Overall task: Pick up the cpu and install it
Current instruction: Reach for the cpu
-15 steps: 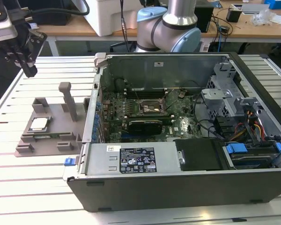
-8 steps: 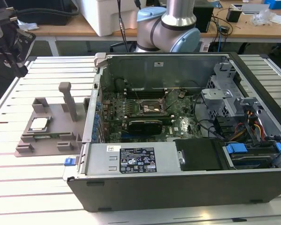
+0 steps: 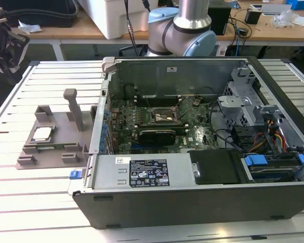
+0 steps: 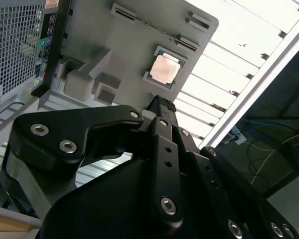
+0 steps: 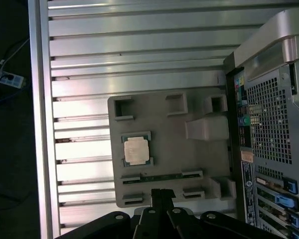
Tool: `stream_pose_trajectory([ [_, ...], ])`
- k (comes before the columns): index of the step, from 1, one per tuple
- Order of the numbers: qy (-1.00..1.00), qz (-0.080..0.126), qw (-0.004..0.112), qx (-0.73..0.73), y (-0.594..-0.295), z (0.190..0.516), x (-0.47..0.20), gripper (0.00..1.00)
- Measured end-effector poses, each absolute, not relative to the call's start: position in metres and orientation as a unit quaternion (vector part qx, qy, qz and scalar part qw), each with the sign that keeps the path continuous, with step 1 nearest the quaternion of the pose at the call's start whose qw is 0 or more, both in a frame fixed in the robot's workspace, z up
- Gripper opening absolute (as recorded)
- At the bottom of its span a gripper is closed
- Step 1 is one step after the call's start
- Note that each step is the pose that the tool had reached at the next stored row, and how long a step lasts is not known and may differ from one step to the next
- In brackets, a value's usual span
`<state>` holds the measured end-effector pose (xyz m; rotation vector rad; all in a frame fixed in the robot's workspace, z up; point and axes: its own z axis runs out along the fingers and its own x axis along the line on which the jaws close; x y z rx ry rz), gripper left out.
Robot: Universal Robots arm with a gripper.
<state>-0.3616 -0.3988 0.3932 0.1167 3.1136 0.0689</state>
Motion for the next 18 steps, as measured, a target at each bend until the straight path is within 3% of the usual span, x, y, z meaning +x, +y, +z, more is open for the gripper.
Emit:
stream_pose_trajectory([
  [18, 0.999, 0.022, 0.013, 0.037, -0.399, 0.393, -0.400, 0.11],
])
